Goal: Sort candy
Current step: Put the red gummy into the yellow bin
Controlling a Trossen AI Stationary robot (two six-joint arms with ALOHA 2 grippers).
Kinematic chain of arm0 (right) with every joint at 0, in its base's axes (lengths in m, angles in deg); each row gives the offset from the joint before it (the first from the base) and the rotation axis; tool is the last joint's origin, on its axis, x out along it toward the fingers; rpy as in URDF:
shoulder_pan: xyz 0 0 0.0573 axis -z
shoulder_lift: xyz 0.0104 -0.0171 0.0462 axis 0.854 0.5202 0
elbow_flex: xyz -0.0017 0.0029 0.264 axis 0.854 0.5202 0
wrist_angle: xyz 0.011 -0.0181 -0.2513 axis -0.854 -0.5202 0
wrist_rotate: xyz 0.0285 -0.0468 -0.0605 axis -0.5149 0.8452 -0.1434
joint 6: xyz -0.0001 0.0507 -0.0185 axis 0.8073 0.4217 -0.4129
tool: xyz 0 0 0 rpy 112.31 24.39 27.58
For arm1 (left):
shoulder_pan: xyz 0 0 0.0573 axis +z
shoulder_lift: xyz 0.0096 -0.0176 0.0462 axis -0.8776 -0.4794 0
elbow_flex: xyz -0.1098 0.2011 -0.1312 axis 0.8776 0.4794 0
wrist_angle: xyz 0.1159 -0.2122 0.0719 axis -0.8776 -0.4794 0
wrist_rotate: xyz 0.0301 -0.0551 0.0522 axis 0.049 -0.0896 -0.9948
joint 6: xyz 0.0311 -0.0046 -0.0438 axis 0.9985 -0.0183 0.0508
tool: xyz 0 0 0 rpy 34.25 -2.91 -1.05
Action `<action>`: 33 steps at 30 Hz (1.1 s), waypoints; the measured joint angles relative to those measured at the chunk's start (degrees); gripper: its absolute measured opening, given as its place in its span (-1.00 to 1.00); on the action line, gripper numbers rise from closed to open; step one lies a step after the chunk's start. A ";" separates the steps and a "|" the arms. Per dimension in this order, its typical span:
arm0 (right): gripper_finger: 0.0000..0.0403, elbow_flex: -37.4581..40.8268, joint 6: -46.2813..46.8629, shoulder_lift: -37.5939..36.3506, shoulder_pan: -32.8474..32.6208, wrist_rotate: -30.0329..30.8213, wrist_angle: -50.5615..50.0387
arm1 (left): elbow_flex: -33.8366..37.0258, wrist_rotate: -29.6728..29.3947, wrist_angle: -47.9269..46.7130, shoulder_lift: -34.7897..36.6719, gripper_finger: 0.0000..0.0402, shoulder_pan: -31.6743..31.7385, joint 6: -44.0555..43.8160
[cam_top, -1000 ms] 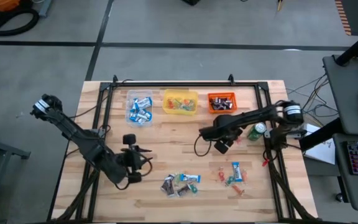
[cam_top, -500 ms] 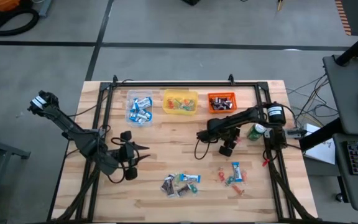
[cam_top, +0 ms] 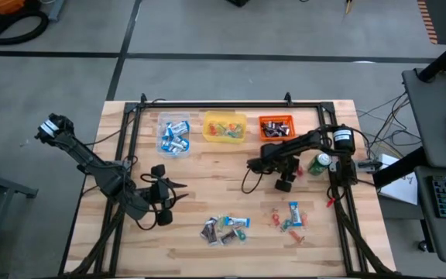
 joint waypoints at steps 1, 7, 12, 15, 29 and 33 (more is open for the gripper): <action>-0.42 0.45 -0.58 -0.04 -0.02 0.00 0.32 | 0.00 0.00 0.00 -0.02 -0.43 0.00 -0.07; -0.90 0.73 -0.65 -1.21 -0.36 0.28 1.18 | 0.00 -0.02 0.07 -0.03 -0.43 0.01 -0.39; -0.95 -0.74 -0.47 -4.95 -1.96 0.54 5.81 | 0.00 -0.02 0.31 -0.28 -0.43 0.11 -0.43; -0.96 -1.50 -0.39 -8.09 -3.26 0.36 12.13 | 0.01 0.01 1.47 -0.76 -0.43 0.11 -0.45; -0.96 0.04 17.53 -20.30 -6.91 1.96 39.42 | 0.09 1.06 9.12 -8.11 -0.43 0.11 -0.43; -0.95 -0.12 23.57 -20.76 -7.06 7.54 31.47 | 0.09 -0.92 10.74 -9.35 -0.43 0.26 -0.40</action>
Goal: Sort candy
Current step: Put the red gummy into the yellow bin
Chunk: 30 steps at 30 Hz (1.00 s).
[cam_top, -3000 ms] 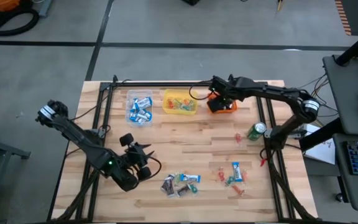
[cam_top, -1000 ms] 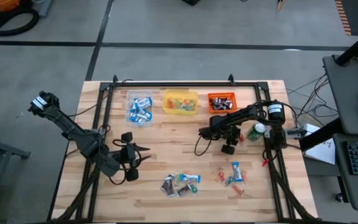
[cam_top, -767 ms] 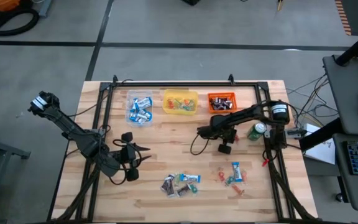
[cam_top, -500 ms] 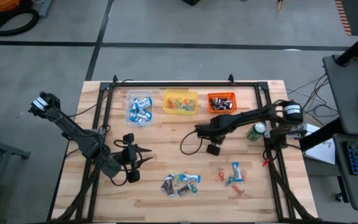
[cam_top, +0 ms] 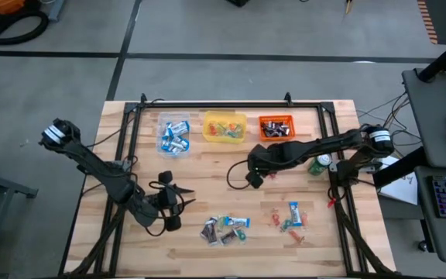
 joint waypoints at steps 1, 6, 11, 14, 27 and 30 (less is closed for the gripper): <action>-0.93 -0.03 0.66 0.08 0.00 0.63 -2.18 | 0.00 -0.38 0.19 -0.19 -0.43 0.03 0.07; -0.74 0.56 2.26 0.76 0.00 1.29 -9.11 | 0.00 -0.53 0.77 -0.42 -0.43 1.04 0.43; -0.40 2.09 6.94 1.81 0.00 1.26 -9.61 | 0.00 -0.63 0.82 -0.42 -0.43 2.01 0.67; -0.20 2.96 8.25 3.01 0.02 1.34 -9.47 | 0.00 -0.63 0.80 -0.42 -0.43 2.49 0.71; -0.30 5.41 8.45 9.75 0.00 2.12 -4.48 | 0.00 -0.83 0.61 -0.42 -0.43 2.67 1.50; -0.56 5.54 6.86 9.18 0.00 2.08 -2.76 | 0.00 -0.80 0.65 -0.42 -0.43 2.64 1.48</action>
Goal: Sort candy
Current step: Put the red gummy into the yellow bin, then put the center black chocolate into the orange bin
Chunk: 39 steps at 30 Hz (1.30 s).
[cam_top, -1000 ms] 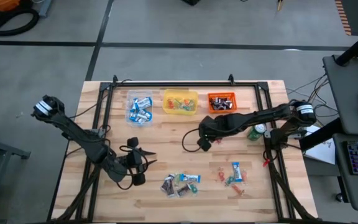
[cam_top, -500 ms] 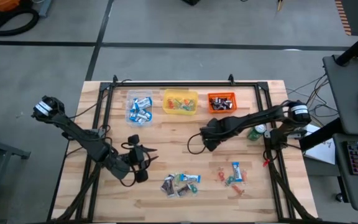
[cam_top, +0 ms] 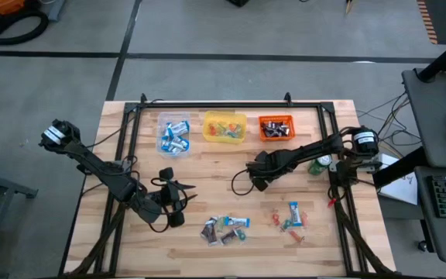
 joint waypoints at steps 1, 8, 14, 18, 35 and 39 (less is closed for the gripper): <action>-0.66 0.05 -0.80 -0.43 0.00 -0.03 0.51 | 0.00 0.00 0.00 0.00 -0.43 0.00 -0.10; -0.93 0.14 -8.10 -6.40 0.02 -0.93 8.41 | 0.00 0.79 -2.48 0.00 -0.43 -0.85 -7.23; -0.95 0.10 -20.99 -11.06 2.90 2.00 30.80 | 0.00 9.34 -6.96 0.00 -0.43 -1.62 -17.00; -0.95 0.09 -31.40 -10.50 6.60 11.05 46.53 | 0.00 16.90 -7.80 -0.12 -0.43 -1.62 -19.46; -0.42 0.07 -34.90 -1.68 17.15 11.15 63.86 | 0.00 16.61 -7.52 -0.15 -0.43 -1.62 -20.83; -0.24 0.07 -34.82 -3.23 16.66 10.95 63.23 | 0.00 13.75 -7.16 -0.15 -0.43 -1.60 -21.71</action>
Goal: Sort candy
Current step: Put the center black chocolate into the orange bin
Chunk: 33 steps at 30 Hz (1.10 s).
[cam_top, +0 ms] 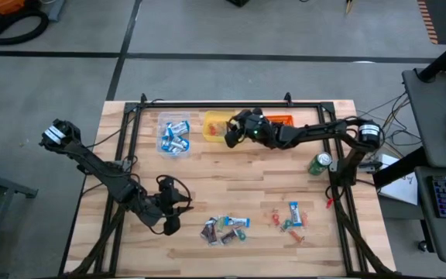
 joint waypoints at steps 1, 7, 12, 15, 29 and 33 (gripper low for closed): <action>-0.21 0.00 0.01 -0.68 -0.17 -0.28 -0.14 | 0.00 -0.04 0.14 0.00 -0.43 0.00 -0.10; -0.10 0.00 -0.07 -5.60 -2.60 -11.47 -2.71 | 0.00 -0.02 2.19 0.00 -0.43 0.00 -0.24; -0.09 0.00 -1.07 -9.64 -8.40 -15.96 -9.80 | 0.00 0.09 5.38 -1.97 -0.32 -0.44 0.37; -0.11 0.00 -1.39 -11.28 -13.58 -14.94 -15.15 | -0.02 0.37 10.68 -5.62 -0.19 -1.08 2.38; -0.11 0.20 4.45 -11.30 -33.74 0.92 -19.10 | 0.00 2.55 31.82 -25.39 0.11 -2.27 12.27; -0.11 0.24 6.06 -11.02 -36.21 3.26 -19.04 | -0.02 3.50 36.35 -29.20 0.09 -2.25 11.64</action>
